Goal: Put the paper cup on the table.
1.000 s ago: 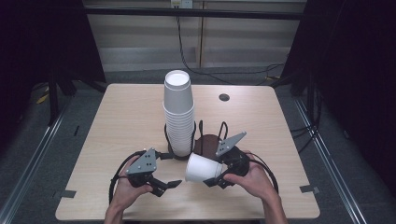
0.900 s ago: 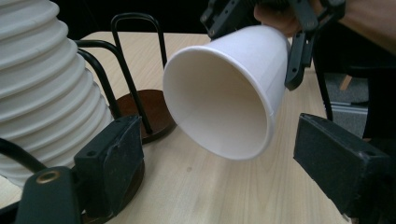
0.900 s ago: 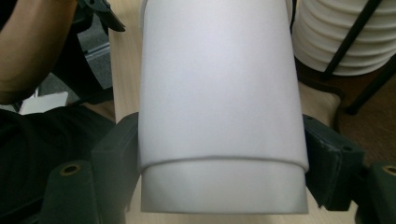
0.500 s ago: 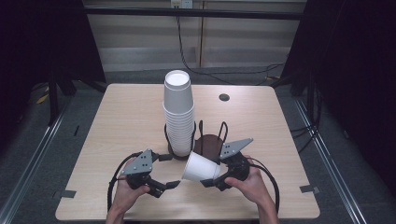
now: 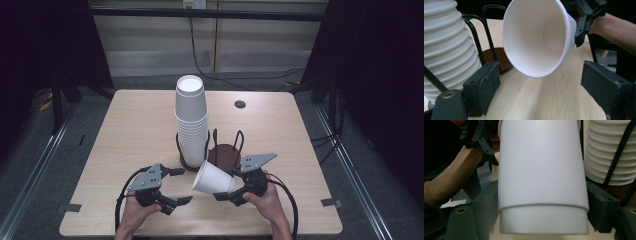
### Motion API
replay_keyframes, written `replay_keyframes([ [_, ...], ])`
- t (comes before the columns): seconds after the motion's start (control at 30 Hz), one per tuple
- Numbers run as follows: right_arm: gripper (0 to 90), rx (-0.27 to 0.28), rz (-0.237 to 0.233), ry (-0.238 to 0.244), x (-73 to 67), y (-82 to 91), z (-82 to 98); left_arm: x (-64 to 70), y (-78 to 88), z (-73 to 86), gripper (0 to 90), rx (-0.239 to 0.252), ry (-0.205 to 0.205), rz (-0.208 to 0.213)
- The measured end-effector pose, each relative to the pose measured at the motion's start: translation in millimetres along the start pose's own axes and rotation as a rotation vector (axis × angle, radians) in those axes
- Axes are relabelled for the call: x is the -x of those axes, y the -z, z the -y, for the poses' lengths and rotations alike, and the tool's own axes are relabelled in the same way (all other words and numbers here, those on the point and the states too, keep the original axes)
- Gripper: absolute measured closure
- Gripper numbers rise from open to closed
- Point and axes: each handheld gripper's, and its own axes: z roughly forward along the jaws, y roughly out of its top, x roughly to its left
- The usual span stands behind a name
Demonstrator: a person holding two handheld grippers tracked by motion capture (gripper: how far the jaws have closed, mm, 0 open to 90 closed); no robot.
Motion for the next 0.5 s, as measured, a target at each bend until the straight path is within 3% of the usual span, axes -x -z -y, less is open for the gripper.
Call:
replay_keyframes([
  [0.13, 23.3, 0.063, -0.012, 0.016, -0.9, 0.0, 2.4, 1.6, -0.1, -0.2, 15.5, 0.011, 0.0, 0.005],
  [0.5, 23.3, 0.087, -0.015, 0.033, -0.9, -10.0, 6.1, 2.1, -1.5, -8.0, 15.5, 0.045, -0.018, 0.029],
])
